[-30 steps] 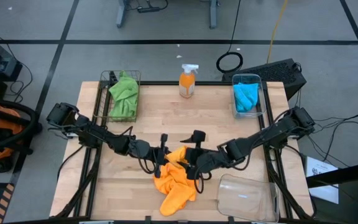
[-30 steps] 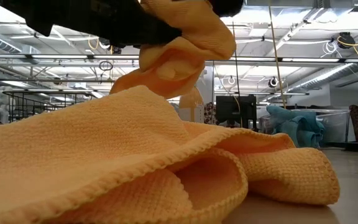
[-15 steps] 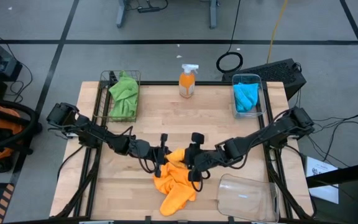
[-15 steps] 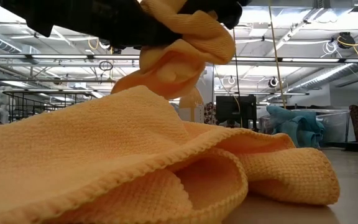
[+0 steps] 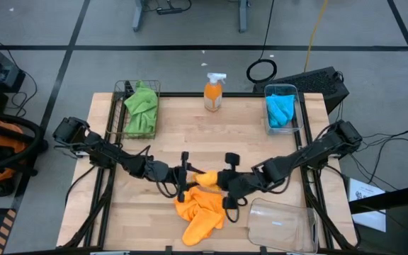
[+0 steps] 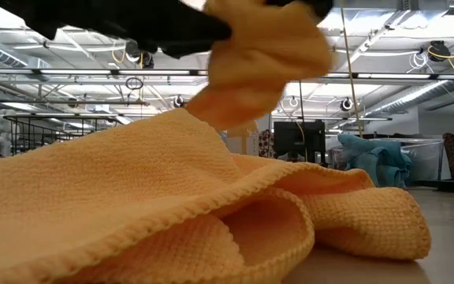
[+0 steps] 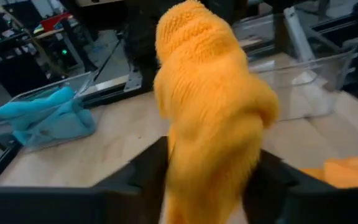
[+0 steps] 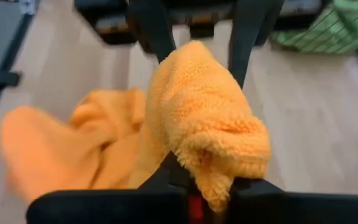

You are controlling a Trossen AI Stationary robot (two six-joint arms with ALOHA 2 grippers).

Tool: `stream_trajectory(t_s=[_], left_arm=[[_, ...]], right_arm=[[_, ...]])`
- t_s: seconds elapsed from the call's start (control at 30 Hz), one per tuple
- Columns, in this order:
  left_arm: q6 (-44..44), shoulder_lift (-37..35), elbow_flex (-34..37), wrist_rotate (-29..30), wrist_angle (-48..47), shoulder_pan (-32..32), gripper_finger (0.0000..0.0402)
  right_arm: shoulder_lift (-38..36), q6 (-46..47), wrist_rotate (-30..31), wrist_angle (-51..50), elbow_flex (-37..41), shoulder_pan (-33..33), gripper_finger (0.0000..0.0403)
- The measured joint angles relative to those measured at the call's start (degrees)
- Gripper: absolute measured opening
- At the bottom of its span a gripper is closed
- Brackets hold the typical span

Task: Sort microfiber towel by color & place in baskets
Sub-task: Put the top yellow microfiber towel into the bottom transparent bin

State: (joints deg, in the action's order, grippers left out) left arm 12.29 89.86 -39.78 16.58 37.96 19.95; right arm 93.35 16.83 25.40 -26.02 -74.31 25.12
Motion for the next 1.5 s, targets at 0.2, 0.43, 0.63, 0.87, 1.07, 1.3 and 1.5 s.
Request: stream_trajectory(t_s=[0.2, 0.43, 0.63, 0.87, 1.07, 1.3, 1.5], left_arm=[[0.0, -1.0, 0.0, 0.3, 2.9, 3.6, 0.0305], [0.0, -2.5, -0.1, 4.9, 2.0, 6.2, 0.0361], [-3.6, -2.5, -0.1, 5.4, -1.9, 6.4, 0.0349], [-9.0, -2.5, 0.0, 5.4, -9.8, 6.4, 0.0335], [-10.6, -2.4, 0.0, 5.4, -12.1, 6.4, 0.0333], [-10.6, -2.4, 0.0, 5.4, -12.0, 6.4, 0.0333], [-10.7, -2.4, 0.0, 5.3, -12.0, 6.4, 0.0333]], right_arm=[[-5.7, 7.3, -0.3, -8.5, -0.5, 4.8, 0.0011], [-7.8, 23.2, -0.3, -28.8, -11.7, 13.4, 0.0010], [-7.2, 40.1, -3.2, -39.5, -18.4, 21.0, 0.0010], [-3.6, 55.2, -4.2, -47.3, -18.3, 27.3, 0.0010], [2.9, 60.3, -9.4, -50.0, -18.3, 29.5, 0.0014], [10.0, 61.8, -13.5, -50.8, -18.3, 30.1, 0.0020], [13.6, 57.5, -13.7, -51.4, -18.3, 30.1, 0.0021]])
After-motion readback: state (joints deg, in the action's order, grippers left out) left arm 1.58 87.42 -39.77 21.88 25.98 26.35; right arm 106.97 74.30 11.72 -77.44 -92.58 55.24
